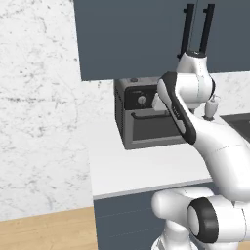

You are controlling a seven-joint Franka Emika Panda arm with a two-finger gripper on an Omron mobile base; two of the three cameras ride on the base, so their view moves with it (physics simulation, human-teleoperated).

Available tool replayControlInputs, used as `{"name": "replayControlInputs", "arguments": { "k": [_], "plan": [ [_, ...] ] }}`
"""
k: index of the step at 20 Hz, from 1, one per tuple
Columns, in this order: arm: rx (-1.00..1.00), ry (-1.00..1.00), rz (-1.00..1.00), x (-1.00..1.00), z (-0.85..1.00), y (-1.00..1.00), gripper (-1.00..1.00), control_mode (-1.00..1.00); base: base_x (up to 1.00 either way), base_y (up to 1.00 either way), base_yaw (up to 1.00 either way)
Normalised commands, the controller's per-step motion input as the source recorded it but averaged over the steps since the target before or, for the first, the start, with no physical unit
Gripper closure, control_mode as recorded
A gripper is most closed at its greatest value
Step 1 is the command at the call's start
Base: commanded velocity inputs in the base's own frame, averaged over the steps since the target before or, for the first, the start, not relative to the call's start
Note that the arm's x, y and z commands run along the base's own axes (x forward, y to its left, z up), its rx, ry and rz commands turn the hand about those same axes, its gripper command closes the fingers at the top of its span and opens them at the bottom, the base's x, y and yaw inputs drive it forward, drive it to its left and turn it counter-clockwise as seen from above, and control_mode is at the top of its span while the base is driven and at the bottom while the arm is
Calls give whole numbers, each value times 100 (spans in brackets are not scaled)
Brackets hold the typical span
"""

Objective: Navigate to the microwave.

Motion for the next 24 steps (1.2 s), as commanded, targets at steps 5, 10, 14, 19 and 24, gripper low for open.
{"name": "replayControlInputs", "arguments": {
  "k": [5, 10, 14, 19, 24],
  "plan": [
    [0, 0, 0, -35, -3, 0, -100, -100, 0, 0, 0],
    [0, 0, 0, -57, -20, 0, -100, -100, 0, 0, 0],
    [0, 0, 0, -61, -31, -4, -100, -100, 0, 0, 0],
    [0, 0, 0, -11, -8, -2, -100, 100, -37, -16, 0],
    [0, 0, 0, 0, 0, 0, -100, 100, -15, -56, 0]
  ]
}}
